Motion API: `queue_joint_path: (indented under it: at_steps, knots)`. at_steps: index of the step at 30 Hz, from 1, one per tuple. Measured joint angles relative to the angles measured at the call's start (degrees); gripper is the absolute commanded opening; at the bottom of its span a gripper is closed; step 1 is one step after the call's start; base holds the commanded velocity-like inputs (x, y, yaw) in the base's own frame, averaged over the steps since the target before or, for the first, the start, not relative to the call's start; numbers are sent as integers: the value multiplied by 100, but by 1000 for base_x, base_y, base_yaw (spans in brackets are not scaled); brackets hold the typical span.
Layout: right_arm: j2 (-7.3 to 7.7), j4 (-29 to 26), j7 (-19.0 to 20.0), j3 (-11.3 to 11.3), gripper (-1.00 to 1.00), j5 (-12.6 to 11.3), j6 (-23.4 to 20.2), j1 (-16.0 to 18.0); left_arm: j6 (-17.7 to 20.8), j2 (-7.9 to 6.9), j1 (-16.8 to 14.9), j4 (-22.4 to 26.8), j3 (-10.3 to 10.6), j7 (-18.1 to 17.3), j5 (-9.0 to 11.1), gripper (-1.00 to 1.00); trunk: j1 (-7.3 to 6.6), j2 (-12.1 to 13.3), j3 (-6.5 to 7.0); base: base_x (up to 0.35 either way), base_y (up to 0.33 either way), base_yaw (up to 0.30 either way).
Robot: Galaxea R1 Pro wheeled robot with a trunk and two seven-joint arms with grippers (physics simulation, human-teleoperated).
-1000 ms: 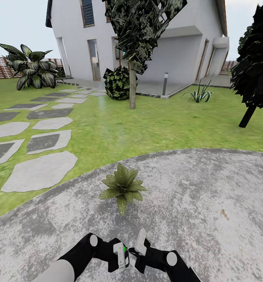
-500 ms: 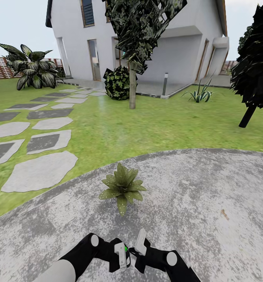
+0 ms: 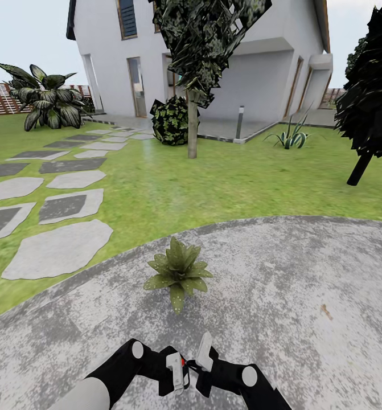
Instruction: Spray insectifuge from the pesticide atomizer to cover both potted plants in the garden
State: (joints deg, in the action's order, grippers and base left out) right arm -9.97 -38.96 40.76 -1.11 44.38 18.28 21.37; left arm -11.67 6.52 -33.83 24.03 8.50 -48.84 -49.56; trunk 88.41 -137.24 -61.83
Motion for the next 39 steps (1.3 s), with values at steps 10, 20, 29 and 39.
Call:
queue_joint_path:
  at_steps: [10, 20, 29, 39]
  knots:
    - [0, 9, 0, 0, -100, 0, 0, -2, 17, -582, 0, -4, 18, 1, -40, -100, 0, 0, 0, 0, 0, 0]
    - [0, 9, 6, 6, 100, 12, 1, -3, 0, -1266, 17, -32, 9, 3, -14, -100, 0, 0, 0, 0, 0, 0]
    - [0, 20, -30, -1, 100, 51, -18, -3, -194, -1733, 26, -701, -35, 124, 33, -100, 0, 0, 0, 0, 0, 0]
    - [537, 268, -1303, -52, 100, 33, -32, -4, -236, -1685, 96, -1631, -109, 1702, 1852, -100, 0, 0, -1, 0, 0, 0]
